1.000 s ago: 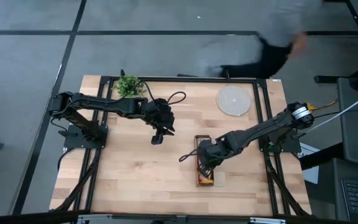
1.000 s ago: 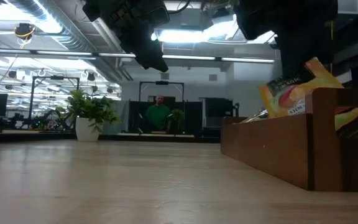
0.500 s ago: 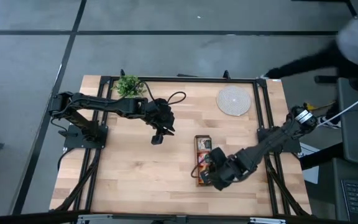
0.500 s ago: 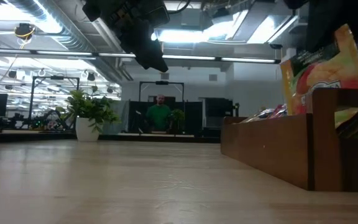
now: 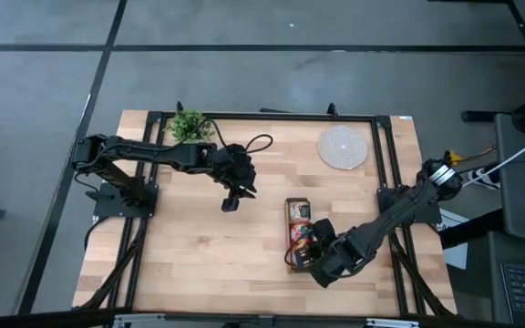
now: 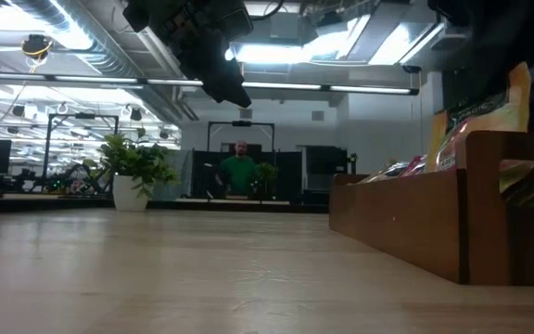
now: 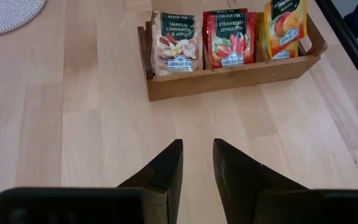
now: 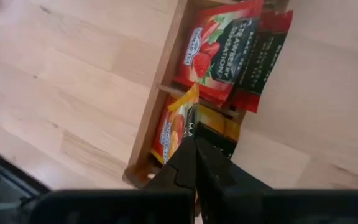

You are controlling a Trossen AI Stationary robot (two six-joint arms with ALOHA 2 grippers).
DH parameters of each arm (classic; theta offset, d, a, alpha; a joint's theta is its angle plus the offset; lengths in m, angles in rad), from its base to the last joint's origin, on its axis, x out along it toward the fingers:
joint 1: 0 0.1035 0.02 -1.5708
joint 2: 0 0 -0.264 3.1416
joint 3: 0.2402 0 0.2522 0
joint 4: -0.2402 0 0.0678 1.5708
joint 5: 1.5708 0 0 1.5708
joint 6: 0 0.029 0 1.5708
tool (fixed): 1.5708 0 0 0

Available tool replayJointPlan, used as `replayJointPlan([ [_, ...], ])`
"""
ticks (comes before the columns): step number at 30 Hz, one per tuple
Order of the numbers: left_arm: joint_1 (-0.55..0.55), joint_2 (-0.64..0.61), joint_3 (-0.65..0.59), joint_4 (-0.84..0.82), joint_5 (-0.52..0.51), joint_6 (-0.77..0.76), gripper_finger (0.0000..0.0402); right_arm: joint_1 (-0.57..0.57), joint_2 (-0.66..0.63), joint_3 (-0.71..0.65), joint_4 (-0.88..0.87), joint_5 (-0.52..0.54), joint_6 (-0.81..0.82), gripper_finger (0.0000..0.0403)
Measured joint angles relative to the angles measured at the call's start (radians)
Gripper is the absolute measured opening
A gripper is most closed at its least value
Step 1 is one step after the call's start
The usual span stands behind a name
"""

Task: Pick & Place Tea
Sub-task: Put the yellow tea bag into the right section of the wooden organizer

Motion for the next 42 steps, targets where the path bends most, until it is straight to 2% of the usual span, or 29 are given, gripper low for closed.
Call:
replayJointPlan([
  [14, 0.000, 0.000, 0.000, 0.004, -0.007, 0.005, 0.0084, -0.002, 0.010, 0.000, 0.056, 0.019, 0.041, 0.0008],
  [20, 0.000, 0.000, 0.000, 0.003, -0.007, 0.005, 0.0083, -0.002, 0.010, 0.000, 0.079, 0.017, 0.020, 0.0027],
  [27, 0.000, 0.000, 0.000, 0.003, -0.007, 0.004, 0.0084, -0.006, 0.010, 0.000, 0.059, -0.044, -0.034, 0.0064],
  [31, 0.000, 0.000, 0.000, 0.003, -0.007, 0.000, 0.0082, -0.014, 0.010, 0.000, 0.037, -0.070, -0.107, 0.0080],
  [42, 0.000, 0.000, 0.000, 0.003, -0.006, -0.042, 0.0082, -0.097, 0.010, 0.000, 0.027, -0.114, -0.358, 0.0083],
])
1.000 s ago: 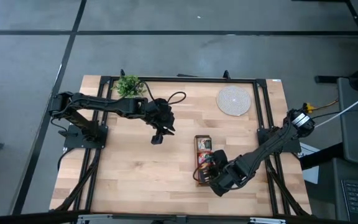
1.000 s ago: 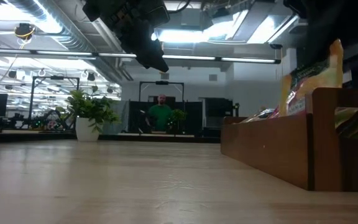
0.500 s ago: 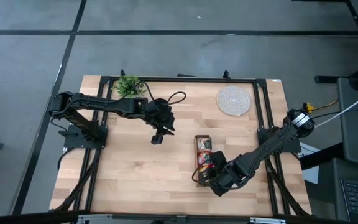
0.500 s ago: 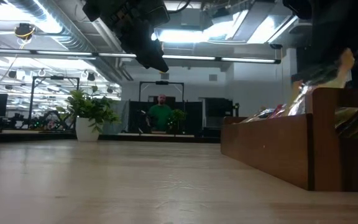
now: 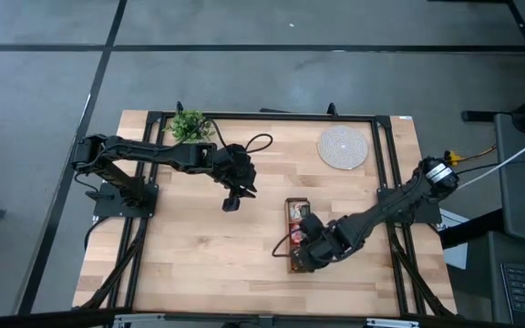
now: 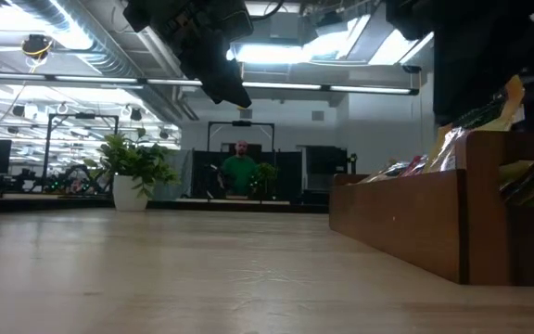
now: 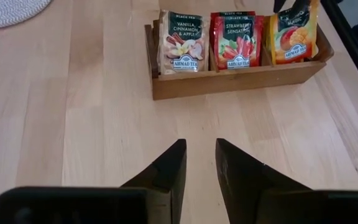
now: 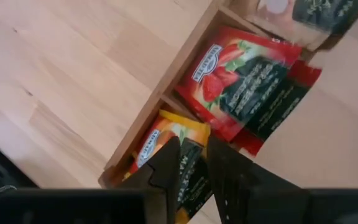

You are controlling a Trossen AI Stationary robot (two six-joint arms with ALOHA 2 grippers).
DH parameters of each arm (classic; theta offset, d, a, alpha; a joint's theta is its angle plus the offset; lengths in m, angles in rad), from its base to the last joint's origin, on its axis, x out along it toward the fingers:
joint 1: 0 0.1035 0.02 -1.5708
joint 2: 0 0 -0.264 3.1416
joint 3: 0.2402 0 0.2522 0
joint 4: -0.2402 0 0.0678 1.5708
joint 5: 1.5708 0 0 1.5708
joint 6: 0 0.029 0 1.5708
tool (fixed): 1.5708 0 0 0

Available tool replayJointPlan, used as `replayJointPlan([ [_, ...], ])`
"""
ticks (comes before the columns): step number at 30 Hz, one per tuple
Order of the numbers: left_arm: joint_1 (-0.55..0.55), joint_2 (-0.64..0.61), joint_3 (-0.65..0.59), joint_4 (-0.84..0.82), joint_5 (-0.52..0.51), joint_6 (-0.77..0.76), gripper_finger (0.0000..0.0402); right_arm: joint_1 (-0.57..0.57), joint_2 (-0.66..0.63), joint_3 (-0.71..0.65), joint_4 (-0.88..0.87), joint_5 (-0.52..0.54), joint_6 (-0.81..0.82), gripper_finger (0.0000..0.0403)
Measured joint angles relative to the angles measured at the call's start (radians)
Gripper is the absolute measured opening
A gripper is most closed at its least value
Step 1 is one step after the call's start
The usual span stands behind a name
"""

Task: Pick & Place Tea
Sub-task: Put the yellow tea bag into the right section of the wooden organizer, then adjust the wooden organizer

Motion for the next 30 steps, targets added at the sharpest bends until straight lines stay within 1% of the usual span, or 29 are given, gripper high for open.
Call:
replayJointPlan([
  [7, 0.000, 0.000, 0.000, 0.000, 0.000, -0.009, 0.0086, -0.045, 0.000, 0.000, -0.005, -0.074, -0.083, 0.0083],
  [14, 0.000, 0.000, 0.000, 0.000, 0.000, -0.008, 0.0082, -0.047, 0.000, 0.000, -0.050, -0.089, -0.083, 0.0083],
  [23, 0.000, 0.000, 0.000, 0.000, 0.000, -0.006, 0.0084, -0.047, 0.000, 0.000, -0.039, -0.103, -0.083, 0.0083],
  [25, 0.000, 0.000, 0.000, 0.000, 0.000, -0.006, 0.0083, -0.047, 0.000, 0.000, -0.038, -0.085, -0.084, 0.0083],
  [27, 0.000, 0.000, 0.000, 0.004, 0.002, 0.006, 0.0082, -0.047, 0.000, 0.000, -0.027, -0.036, -0.104, 0.0083],
  [30, -0.002, -0.012, 0.000, 0.020, 0.060, 0.040, 0.0084, -0.047, -0.003, 0.000, 0.047, 0.057, -0.230, 0.0083],
])
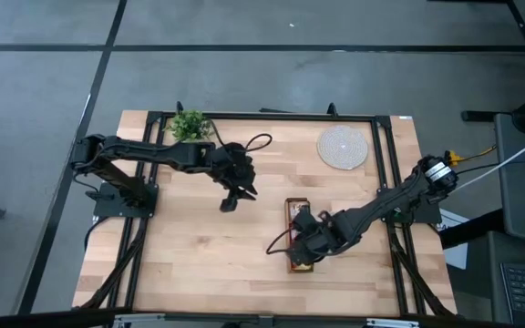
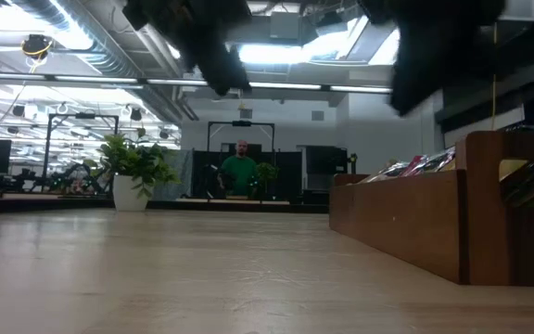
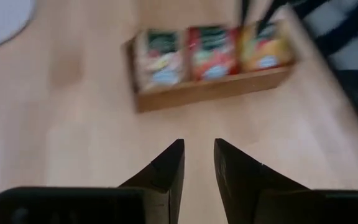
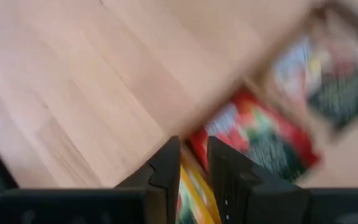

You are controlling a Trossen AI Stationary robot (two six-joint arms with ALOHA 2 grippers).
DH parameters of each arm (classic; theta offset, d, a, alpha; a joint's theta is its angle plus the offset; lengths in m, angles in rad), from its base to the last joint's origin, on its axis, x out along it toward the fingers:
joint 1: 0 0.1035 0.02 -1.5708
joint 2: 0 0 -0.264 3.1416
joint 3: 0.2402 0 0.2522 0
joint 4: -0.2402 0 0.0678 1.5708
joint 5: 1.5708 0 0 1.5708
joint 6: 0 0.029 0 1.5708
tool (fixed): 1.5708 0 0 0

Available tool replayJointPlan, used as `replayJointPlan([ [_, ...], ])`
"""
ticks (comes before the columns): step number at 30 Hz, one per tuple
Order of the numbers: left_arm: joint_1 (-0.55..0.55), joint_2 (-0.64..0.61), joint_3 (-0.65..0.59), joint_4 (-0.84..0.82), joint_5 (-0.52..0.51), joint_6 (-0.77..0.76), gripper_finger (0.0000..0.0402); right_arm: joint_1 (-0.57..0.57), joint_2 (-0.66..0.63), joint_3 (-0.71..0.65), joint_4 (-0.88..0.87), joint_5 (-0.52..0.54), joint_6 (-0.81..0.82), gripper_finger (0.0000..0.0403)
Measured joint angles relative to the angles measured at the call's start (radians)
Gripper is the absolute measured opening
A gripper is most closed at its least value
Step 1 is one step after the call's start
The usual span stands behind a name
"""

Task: Pick & Place Tea
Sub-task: Adjust the wooden organizer

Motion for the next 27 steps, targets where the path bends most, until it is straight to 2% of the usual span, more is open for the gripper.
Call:
replayJointPlan([
  [5, 0.004, -0.103, -0.002, -0.007, 0.140, 0.004, 0.0086, 0.044, -0.037, 0.001, 0.088, 0.156, -0.255, 0.0083],
  [10, -0.012, -0.235, -0.108, 0.147, 0.119, -0.028, 0.0083, 0.101, -0.095, 0.001, 0.111, 0.373, -0.458, 0.0083],
  [12, -0.012, -0.299, -0.174, 0.210, 0.118, -0.049, 0.0082, 0.106, -0.116, 0.001, 0.139, 0.394, -0.552, 0.0083],
  [15, -0.012, -0.407, -0.273, 0.299, 0.052, -0.080, 0.0083, 0.107, -0.139, -0.007, 0.204, 0.360, -0.721, 0.0083],
  [17, -0.013, -0.485, -0.339, 0.347, -0.048, -0.114, 0.0085, 0.107, -0.143, -0.028, 0.262, 0.319, -0.842, 0.0083],
  [20, -0.012, -0.592, -0.422, 0.431, -0.217, -0.183, 0.0086, 0.096, -0.151, -0.099, 0.372, 0.189, -0.976, 0.0083],
  [23, -0.014, -0.669, -0.488, 0.519, -0.304, -0.251, 0.0084, 0.067, -0.203, -0.213, 0.460, 0.061, -0.995, 0.0083],
  [27, -0.018, -0.703, -0.532, 0.573, -0.321, -0.299, 0.0082, 0.030, -0.337, -0.400, 0.652, -0.010, -0.911, 0.0083],
])
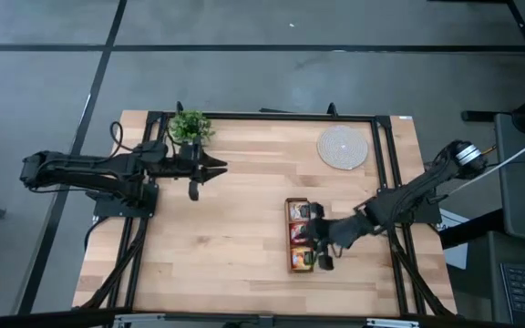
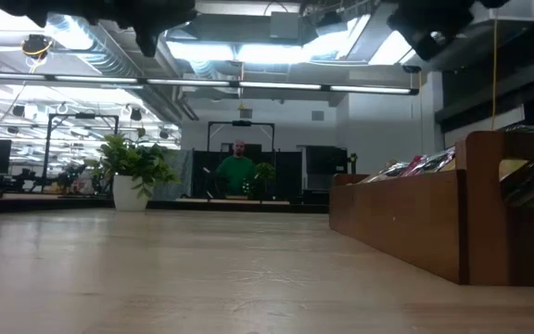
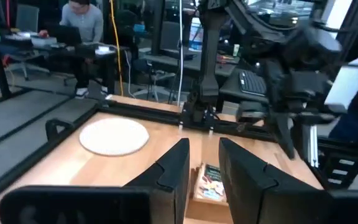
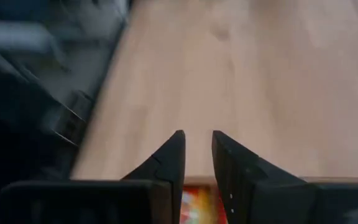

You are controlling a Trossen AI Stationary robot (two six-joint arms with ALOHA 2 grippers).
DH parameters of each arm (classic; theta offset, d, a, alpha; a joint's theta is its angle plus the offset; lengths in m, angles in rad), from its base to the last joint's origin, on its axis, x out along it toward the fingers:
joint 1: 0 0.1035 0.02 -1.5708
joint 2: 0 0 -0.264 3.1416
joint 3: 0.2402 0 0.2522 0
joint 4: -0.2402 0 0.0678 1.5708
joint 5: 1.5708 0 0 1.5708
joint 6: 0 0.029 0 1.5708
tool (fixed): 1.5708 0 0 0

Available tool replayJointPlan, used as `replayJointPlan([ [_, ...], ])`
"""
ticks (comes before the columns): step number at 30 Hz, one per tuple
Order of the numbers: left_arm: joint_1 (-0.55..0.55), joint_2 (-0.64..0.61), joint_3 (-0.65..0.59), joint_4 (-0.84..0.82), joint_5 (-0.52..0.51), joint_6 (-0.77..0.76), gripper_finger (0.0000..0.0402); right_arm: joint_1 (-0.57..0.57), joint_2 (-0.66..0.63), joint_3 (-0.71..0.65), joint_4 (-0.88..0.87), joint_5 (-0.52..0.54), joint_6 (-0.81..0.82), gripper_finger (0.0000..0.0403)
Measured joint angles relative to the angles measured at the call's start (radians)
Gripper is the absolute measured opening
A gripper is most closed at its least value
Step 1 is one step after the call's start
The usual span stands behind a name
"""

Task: Pick & Place Tea
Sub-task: Adjust the wooden organizer

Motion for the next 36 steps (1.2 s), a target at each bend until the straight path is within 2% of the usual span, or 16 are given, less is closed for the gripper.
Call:
replayJointPlan([
  [4, 0.000, 0.037, -0.004, -0.002, 0.046, -0.013, 0.0085, -0.018, -0.099, -0.155, 0.247, -0.078, 0.149, 0.0083],
  [7, 0.000, 0.103, -0.004, -0.004, 0.102, -0.018, 0.0086, -0.017, -0.110, -0.240, 0.381, -0.118, 0.296, 0.0083],
  [11, 0.001, 0.243, -0.005, 0.015, 0.139, 0.012, 0.0084, 0.014, -0.033, -0.280, 0.475, -0.126, 0.461, 0.0083],
  [14, 0.002, 0.351, 0.007, 0.058, 0.139, 0.068, 0.0082, 0.034, 0.055, -0.224, 0.465, -0.133, 0.512, 0.0083],
  [18, 0.033, 0.477, 0.076, 0.076, 0.172, 0.139, 0.0083, 0.055, 0.137, -0.102, 0.401, -0.178, 0.562, 0.0083],
  [22, 0.066, 0.603, 0.154, 0.073, 0.288, 0.189, 0.0086, 0.079, 0.202, 0.029, 0.190, -0.174, 0.615, 0.0083],
  [24, 0.076, 0.662, 0.194, 0.075, 0.312, 0.217, 0.0086, 0.089, 0.224, 0.094, 0.055, -0.168, 0.646, 0.0083],
  [29, 0.094, 0.774, 0.265, 0.081, 0.264, 0.250, 0.0082, 0.104, 0.308, 0.233, -0.148, -0.198, 0.679, 0.0083],
  [36, 0.106, 0.855, 0.327, 0.082, 0.271, 0.261, 0.0085, 0.134, 0.375, 0.309, -0.202, -0.271, 0.760, 0.0083],
])
